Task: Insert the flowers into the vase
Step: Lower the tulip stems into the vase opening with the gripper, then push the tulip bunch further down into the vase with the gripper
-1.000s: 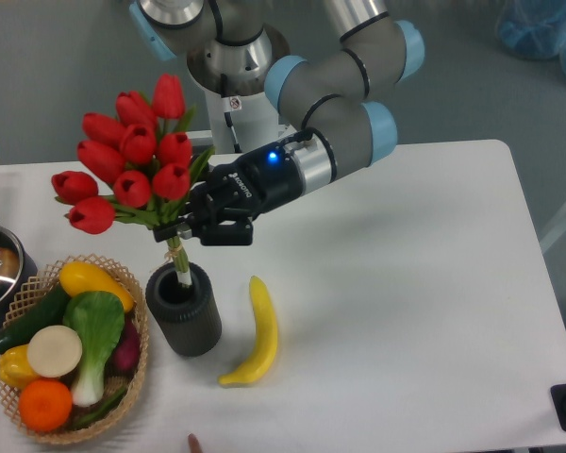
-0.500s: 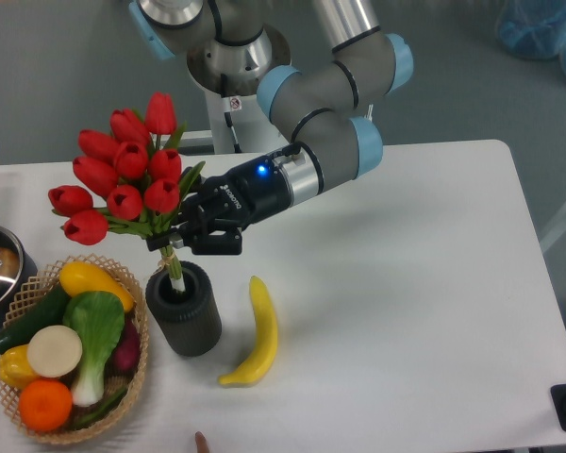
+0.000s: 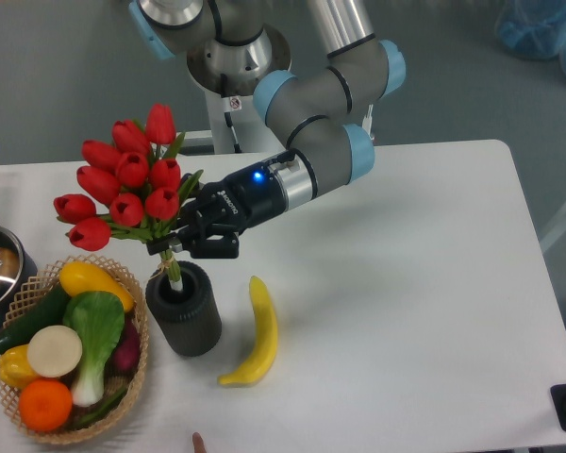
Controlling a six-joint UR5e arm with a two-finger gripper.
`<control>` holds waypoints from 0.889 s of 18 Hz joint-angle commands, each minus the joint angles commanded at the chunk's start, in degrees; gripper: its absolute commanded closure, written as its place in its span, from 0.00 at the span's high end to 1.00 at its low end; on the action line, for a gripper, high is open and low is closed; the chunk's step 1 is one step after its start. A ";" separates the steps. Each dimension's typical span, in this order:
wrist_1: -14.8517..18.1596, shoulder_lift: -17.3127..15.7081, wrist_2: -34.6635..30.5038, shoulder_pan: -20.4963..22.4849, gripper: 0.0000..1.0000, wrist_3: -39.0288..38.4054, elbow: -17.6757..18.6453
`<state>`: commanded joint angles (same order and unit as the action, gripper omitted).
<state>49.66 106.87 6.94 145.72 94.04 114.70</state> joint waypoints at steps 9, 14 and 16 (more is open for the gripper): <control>0.00 2.46 0.09 -0.79 0.26 0.35 -0.17; 0.00 3.87 0.09 -0.79 0.27 0.35 -0.70; 0.00 4.40 0.17 -0.79 0.27 0.35 -0.79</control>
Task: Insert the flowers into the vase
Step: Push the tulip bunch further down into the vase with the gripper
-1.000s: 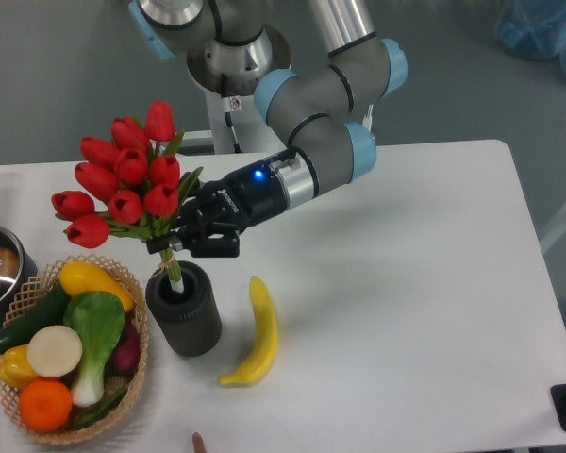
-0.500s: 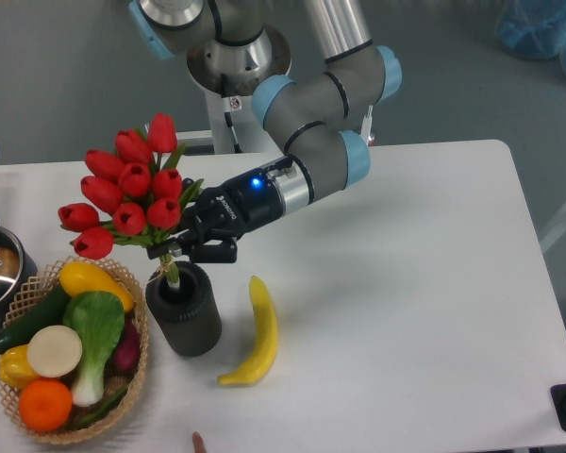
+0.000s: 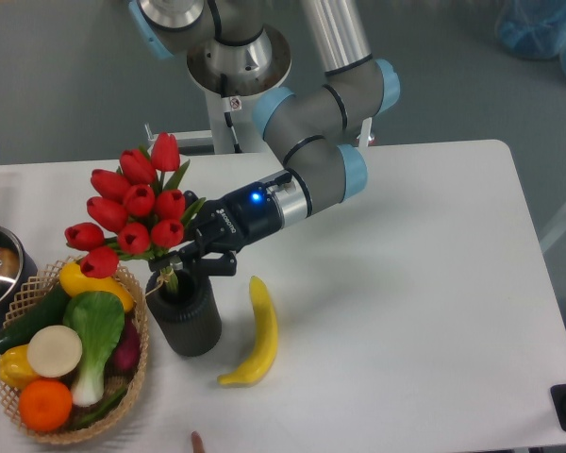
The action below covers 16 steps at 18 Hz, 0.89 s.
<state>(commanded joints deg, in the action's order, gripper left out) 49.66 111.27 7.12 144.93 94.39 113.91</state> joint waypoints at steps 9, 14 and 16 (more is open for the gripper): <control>0.00 1.49 -0.09 0.09 0.27 0.00 0.00; 0.00 2.64 0.00 0.18 0.28 3.07 0.17; 0.00 3.08 0.00 0.18 0.28 3.52 0.26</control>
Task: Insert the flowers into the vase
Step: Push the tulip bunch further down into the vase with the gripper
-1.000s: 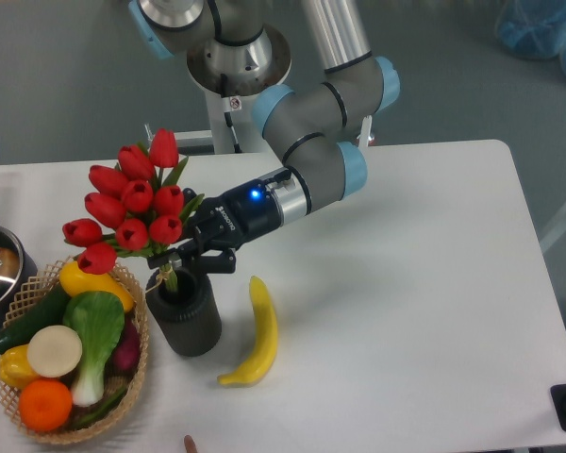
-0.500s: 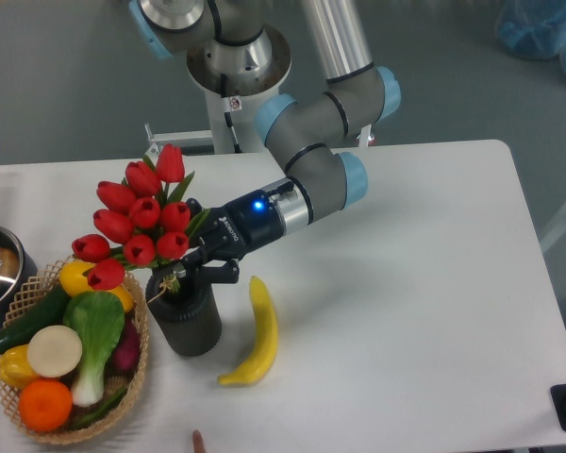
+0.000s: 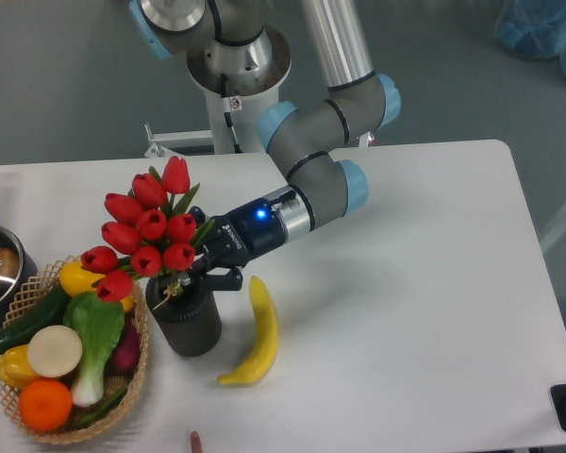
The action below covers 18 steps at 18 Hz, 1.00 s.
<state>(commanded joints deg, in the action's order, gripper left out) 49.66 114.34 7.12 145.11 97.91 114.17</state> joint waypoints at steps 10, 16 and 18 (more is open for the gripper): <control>0.00 0.62 1.14 0.09 0.28 2.02 0.70; 0.00 0.79 1.41 0.18 0.28 2.02 1.32; 0.00 0.70 1.41 0.26 0.30 2.02 1.41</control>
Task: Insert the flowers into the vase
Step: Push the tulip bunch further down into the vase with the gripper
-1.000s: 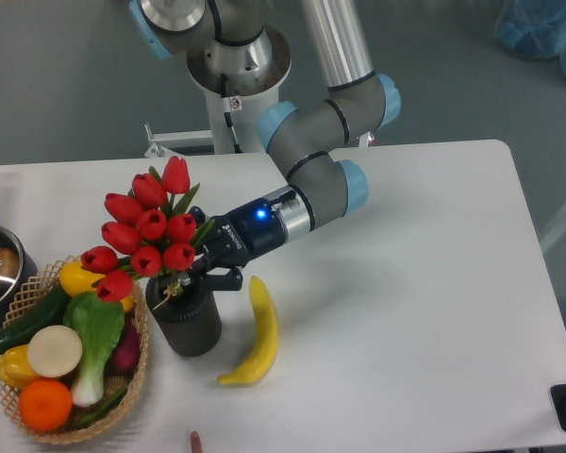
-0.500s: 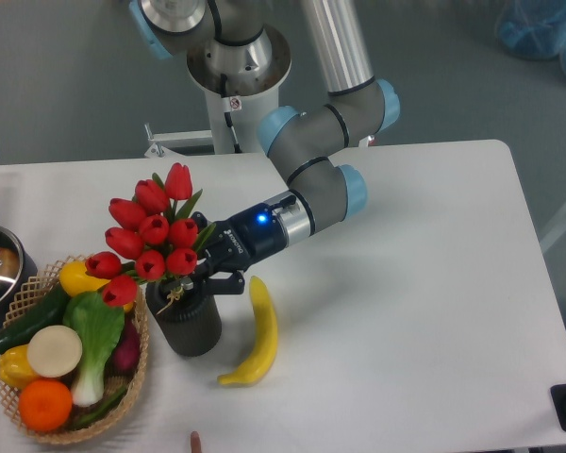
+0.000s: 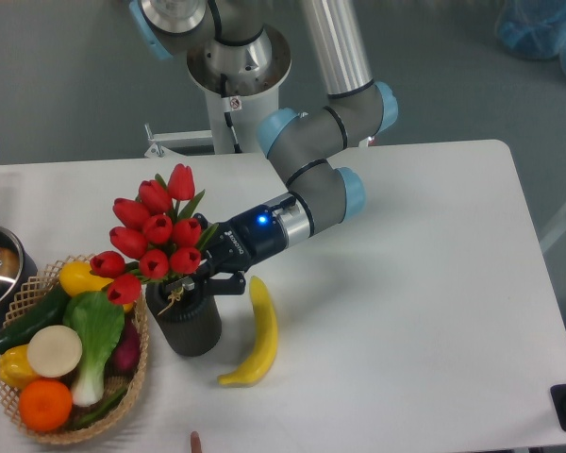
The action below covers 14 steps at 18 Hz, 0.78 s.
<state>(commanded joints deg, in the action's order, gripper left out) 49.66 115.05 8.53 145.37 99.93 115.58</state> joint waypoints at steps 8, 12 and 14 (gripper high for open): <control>0.00 0.09 0.00 0.00 0.34 0.00 0.26; 0.00 0.09 -0.09 -0.09 0.34 0.00 0.26; 0.00 0.09 -0.09 -0.09 0.34 0.00 0.26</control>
<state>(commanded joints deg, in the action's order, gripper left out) 49.66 115.14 8.44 145.28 99.93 115.84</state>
